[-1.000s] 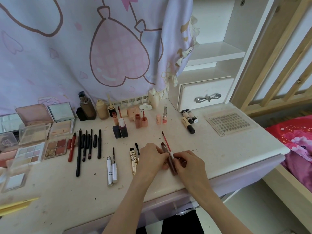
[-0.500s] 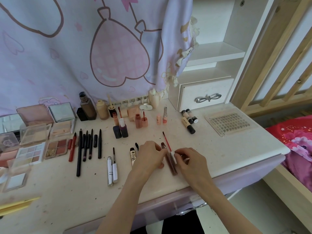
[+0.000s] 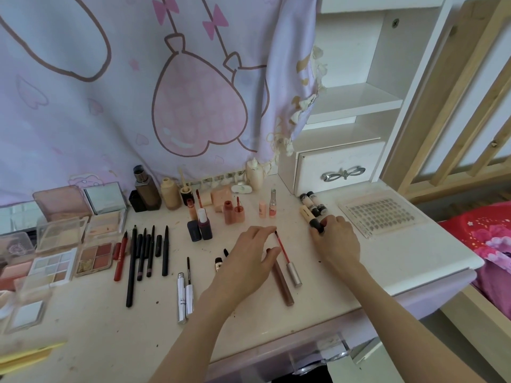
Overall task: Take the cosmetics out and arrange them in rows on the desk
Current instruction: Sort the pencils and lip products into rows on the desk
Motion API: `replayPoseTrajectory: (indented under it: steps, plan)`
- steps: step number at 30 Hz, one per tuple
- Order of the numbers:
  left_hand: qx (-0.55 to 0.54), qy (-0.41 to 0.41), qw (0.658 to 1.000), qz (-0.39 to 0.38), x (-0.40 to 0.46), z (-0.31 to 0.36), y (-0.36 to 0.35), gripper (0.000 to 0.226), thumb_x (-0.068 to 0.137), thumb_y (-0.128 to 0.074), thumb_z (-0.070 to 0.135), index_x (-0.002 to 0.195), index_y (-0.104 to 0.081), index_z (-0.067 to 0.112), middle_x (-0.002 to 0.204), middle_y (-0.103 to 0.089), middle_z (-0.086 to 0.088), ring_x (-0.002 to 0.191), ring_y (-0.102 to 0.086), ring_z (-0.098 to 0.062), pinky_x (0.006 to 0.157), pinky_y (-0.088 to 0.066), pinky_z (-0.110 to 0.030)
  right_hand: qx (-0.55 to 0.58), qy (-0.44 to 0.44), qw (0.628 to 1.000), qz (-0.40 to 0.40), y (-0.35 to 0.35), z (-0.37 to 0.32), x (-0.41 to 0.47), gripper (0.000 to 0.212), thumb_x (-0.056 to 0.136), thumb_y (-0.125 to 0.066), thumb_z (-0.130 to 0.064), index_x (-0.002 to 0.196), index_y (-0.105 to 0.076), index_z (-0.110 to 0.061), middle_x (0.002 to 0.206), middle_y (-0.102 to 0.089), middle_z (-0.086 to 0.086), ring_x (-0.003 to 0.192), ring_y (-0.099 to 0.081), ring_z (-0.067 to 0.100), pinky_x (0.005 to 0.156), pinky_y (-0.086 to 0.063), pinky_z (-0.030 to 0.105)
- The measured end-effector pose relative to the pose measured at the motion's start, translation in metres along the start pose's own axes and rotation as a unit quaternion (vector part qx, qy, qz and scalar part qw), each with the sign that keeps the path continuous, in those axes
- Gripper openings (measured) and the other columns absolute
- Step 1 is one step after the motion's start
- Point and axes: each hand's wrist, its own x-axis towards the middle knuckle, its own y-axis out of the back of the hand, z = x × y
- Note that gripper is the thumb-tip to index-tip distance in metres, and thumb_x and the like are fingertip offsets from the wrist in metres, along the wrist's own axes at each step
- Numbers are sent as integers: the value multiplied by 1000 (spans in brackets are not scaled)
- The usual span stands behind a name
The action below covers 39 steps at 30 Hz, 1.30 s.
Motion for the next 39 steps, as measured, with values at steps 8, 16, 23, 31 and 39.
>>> replayPoseTrajectory:
  steps: [8,16,23,31,39]
  plan:
    - [-1,-44,998,42,6,1,-2,43,97,-44,26,139,-37,25,139,-37,8,128,-30,-5,98,-18,-8,219,6,975,37,9,10,-11,17,89,-57,-21,97,-60,-6,88,-57,4,72,-49,14,58,-34,20]
    - [-8,-114,984,134,13,19,11,51,90,-57,21,138,-39,25,140,-37,5,131,-30,-10,104,-20,-17,467,63,878,-86,53,-14,-35,4,86,-61,-6,88,-63,-9,69,-65,6,54,-53,9,53,-40,13]
    - [-58,-105,979,165,2,20,28,26,88,-59,25,113,-54,18,100,-47,16,89,-43,-1,78,-31,-2,583,70,788,-185,70,-40,-48,15,90,-57,-10,78,-65,-6,57,-54,5,50,-39,14,47,-30,19]
    - [-70,-82,982,154,-10,14,31,29,90,-52,35,111,-55,16,90,-47,19,77,-46,8,69,-34,-4,597,35,777,-197,64,-59,-58,23,90,-57,-21,83,-61,0,49,-44,-3,42,-34,7,44,-31,15]
    - [-115,-94,979,141,-16,10,35,41,87,-36,40,106,-54,8,73,-42,19,69,-46,13,59,-34,-7,555,98,812,-154,53,-64,-64,21,92,-53,-17,76,-59,-5,53,-40,1,48,-31,9,49,-28,19]
